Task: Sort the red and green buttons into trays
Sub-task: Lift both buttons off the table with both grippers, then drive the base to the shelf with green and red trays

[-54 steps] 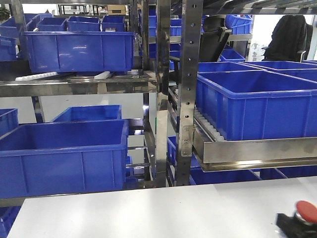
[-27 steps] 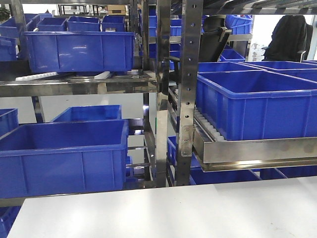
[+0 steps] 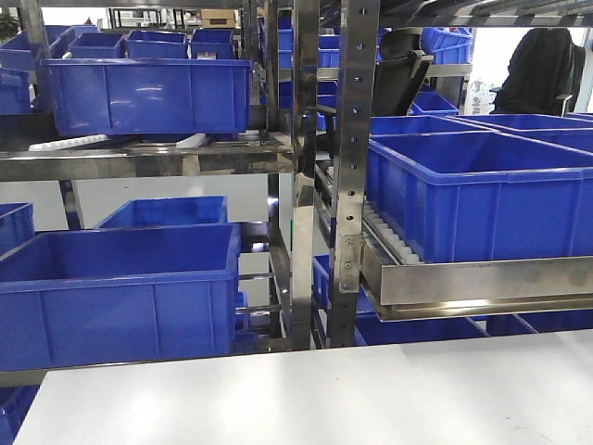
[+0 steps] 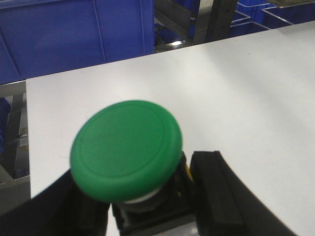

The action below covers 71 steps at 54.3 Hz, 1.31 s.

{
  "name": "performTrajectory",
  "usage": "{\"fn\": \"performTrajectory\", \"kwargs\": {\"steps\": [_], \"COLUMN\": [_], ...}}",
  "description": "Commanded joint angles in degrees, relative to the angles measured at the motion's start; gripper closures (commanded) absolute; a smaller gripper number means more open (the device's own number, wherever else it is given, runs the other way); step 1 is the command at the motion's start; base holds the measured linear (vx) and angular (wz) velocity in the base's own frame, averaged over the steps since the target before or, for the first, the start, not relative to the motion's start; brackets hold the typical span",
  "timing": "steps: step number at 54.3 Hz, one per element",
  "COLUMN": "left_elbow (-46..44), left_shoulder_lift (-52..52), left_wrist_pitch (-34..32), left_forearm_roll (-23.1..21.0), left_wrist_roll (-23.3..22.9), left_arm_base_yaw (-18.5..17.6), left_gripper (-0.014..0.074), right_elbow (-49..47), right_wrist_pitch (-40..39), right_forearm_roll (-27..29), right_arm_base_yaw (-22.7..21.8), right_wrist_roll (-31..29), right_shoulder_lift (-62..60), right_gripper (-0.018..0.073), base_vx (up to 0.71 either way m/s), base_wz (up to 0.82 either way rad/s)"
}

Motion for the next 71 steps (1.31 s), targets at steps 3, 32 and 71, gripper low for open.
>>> {"fn": "performTrajectory", "kwargs": {"steps": [3, 32, 71], "left_elbow": [-1.8, -1.8, -1.8], "left_shoulder_lift": [-0.1, -0.1, -0.1], "left_wrist_pitch": [-4.0, -4.0, -4.0], "left_forearm_roll": [0.1, 0.1, 0.1], "left_wrist_roll": [0.1, 0.1, 0.1], "left_arm_base_yaw": [-0.3, -0.3, -0.3], "left_gripper": [0.0596, 0.0596, 0.0596], "right_elbow": [-1.9, -1.9, -1.9], "right_wrist_pitch": [-4.7, -4.7, -4.7], "right_forearm_roll": [-0.7, -0.7, -0.7], "right_arm_base_yaw": [0.0, 0.0, 0.0], "right_wrist_roll": [-0.1, -0.1, -0.1], "right_shoulder_lift": [0.1, 0.1, 0.1], "right_gripper": [0.0570, 0.0570, 0.0570], "base_vx": [0.00, -0.03, -0.09], "base_wz": [0.00, 0.25, 0.49]}}
